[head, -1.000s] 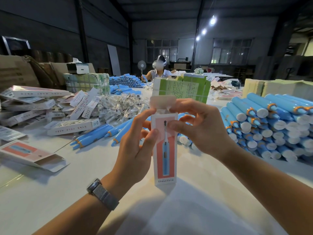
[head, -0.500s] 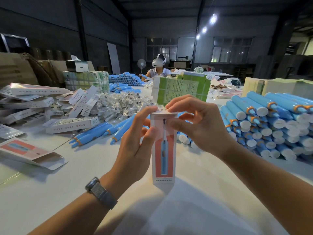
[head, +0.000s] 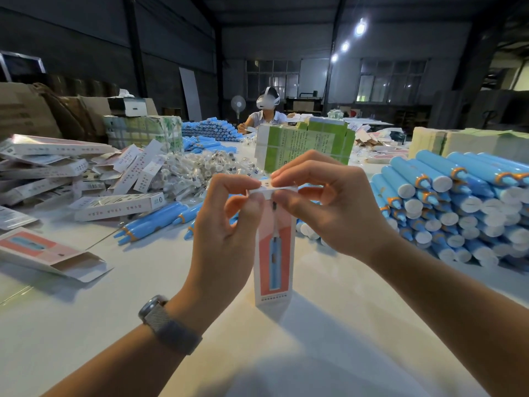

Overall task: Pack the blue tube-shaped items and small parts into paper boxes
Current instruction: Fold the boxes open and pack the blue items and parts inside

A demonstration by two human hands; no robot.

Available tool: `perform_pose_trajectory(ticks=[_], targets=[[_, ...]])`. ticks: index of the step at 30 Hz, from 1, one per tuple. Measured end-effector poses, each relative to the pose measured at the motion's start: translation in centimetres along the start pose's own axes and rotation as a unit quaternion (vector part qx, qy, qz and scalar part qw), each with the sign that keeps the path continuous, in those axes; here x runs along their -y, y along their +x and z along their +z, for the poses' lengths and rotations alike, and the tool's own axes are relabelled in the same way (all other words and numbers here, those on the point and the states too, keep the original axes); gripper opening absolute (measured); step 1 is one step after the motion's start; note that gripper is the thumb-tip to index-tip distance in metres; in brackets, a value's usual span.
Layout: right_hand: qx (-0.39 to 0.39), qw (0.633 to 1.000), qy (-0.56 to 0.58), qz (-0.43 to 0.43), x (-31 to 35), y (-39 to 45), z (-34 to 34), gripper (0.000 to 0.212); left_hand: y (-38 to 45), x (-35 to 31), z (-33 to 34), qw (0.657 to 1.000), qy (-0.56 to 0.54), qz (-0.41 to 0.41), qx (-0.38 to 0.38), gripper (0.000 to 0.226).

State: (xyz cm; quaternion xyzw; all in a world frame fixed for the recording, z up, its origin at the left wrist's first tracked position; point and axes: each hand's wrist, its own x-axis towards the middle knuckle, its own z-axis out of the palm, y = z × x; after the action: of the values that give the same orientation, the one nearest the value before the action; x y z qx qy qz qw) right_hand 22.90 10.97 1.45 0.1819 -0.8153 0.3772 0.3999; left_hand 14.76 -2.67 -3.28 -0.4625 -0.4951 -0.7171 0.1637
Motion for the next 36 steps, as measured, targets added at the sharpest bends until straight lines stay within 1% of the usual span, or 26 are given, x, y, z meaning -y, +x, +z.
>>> perform_pose_trajectory(ticks=[6,10,13,17,21,29,33,36], targets=[[-0.014,0.998,-0.063,-0.023,0.6,0.0,0.3,0.005,0.2,-0.2,-0.2,0.998,0.049,0.033,-0.007,0.006],[-0.015,0.995,-0.091,-0.027,0.8,0.2,0.2,0.008,0.3,-0.3,-0.2,0.998,0.051,0.038,-0.011,0.01],[-0.015,0.996,-0.079,-0.032,1.0,0.4,0.2,0.006,0.6,-0.7,-0.4,0.998,0.048,0.035,-0.001,0.018],[-0.003,0.997,-0.066,-0.037,1.1,0.6,0.2,0.007,0.9,-1.1,-0.6,0.998,0.049,0.038,0.016,0.022],[0.013,0.997,-0.062,-0.033,1.4,0.7,-0.1,0.01,1.0,-1.4,-0.6,0.998,0.049,0.03,0.027,0.022],[0.043,0.997,-0.063,-0.028,1.8,1.0,-0.4,0.009,1.1,-1.3,-0.6,0.999,0.029,0.015,0.025,0.017],[0.058,0.996,-0.057,-0.02,2.0,1.2,-0.9,0.012,1.0,-0.9,-0.6,0.998,0.033,0.043,0.04,0.013],[0.063,0.996,-0.059,-0.013,2.1,1.2,-1.2,0.012,0.9,-0.3,-0.8,0.995,0.044,0.066,0.056,0.015]])
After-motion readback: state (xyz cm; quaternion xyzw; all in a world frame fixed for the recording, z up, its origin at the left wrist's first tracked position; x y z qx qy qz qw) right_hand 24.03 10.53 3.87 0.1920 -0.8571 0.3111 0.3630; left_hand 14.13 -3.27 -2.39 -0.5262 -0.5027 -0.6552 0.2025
